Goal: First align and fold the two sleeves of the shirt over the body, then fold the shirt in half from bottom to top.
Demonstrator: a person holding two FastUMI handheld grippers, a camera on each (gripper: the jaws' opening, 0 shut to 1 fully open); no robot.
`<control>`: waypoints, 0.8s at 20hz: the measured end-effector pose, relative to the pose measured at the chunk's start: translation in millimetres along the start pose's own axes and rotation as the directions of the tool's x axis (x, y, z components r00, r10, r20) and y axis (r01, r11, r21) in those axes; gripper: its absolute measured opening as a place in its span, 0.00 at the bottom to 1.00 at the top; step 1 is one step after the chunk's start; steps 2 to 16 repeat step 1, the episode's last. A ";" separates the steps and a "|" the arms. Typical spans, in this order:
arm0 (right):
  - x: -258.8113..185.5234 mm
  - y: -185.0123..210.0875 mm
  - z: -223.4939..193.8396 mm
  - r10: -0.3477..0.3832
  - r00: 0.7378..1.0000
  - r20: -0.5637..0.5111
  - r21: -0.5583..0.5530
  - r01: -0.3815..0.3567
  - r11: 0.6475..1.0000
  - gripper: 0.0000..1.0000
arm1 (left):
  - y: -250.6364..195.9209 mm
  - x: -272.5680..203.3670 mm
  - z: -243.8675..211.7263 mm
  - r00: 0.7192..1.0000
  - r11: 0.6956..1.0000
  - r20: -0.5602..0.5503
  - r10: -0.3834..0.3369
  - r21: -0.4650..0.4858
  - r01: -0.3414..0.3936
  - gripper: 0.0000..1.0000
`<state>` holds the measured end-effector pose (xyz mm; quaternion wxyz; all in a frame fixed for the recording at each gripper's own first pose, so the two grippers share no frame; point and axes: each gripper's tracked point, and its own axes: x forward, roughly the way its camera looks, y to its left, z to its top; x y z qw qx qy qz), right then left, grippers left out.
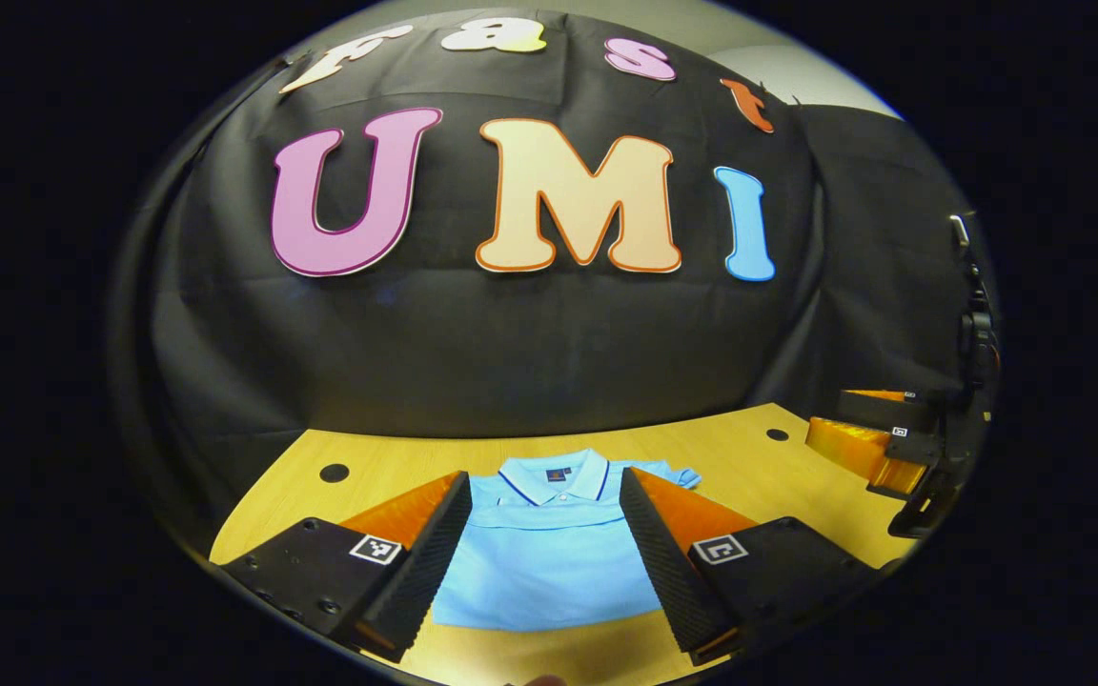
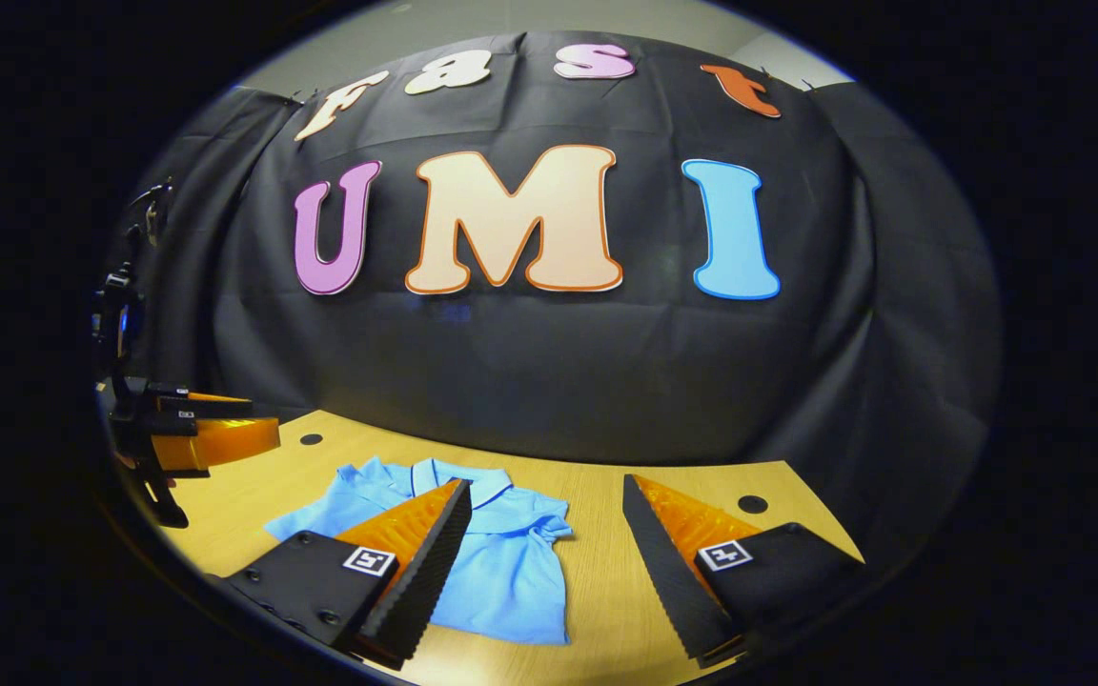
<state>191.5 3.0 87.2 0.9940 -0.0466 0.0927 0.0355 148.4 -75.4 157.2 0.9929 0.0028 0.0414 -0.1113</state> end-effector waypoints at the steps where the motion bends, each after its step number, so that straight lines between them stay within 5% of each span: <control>1: -0.9 -1.5 0.6 -0.007 1.000 0.000 0.000 0.007 1.000 0.99 | 0.7 -1.5 -1.3 1.000 1.000 -0.002 0.005 0.005 -0.005 0.94; 16: -0.9 -1.5 0.6 -0.007 1.000 0.000 0.000 0.007 1.000 0.99 | 0.7 -1.5 -1.3 1.000 1.000 -0.002 0.005 0.005 -0.005 0.94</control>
